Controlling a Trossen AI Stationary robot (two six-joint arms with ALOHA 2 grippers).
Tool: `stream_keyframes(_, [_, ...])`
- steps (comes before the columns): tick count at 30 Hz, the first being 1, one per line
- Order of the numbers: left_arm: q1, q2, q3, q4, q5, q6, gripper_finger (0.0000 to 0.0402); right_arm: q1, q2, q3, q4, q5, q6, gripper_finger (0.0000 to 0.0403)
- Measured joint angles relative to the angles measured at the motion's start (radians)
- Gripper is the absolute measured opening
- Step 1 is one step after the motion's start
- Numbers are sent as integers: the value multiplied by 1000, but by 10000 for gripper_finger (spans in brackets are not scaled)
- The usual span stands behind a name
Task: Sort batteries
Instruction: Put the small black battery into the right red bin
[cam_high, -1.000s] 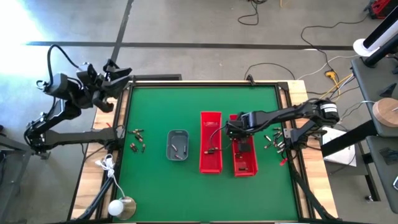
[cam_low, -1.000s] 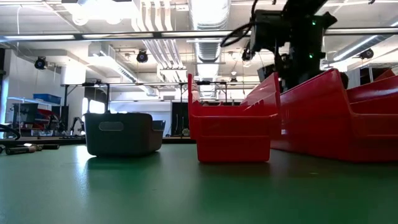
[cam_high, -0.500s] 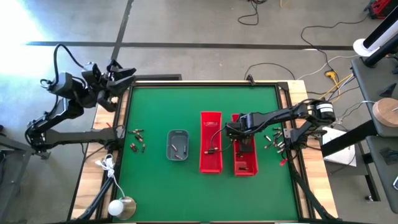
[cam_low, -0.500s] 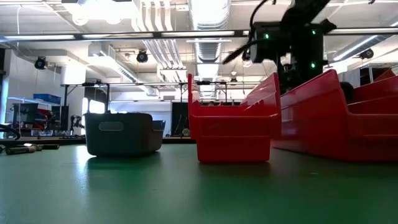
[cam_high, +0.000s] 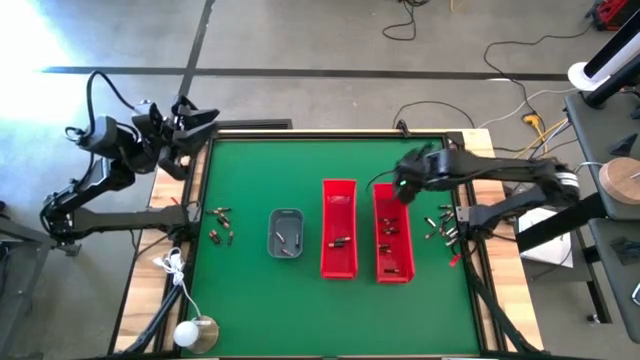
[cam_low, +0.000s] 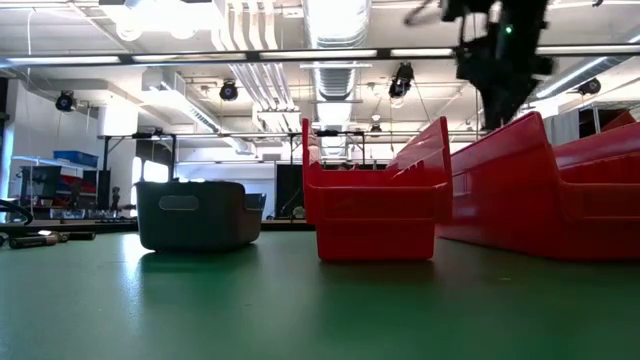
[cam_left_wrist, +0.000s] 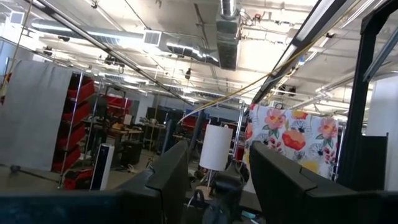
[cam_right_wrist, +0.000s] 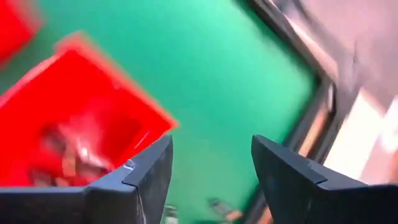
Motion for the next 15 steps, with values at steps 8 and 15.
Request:
stream_keyframes(8, [0,22,0,-14,130,52,151,-70,-137,-293,13,-20,899,204])
stream_keyframes(15, [0,29,0,-14,157,53,151,-82,-59,-402,5,-14,1506,215])
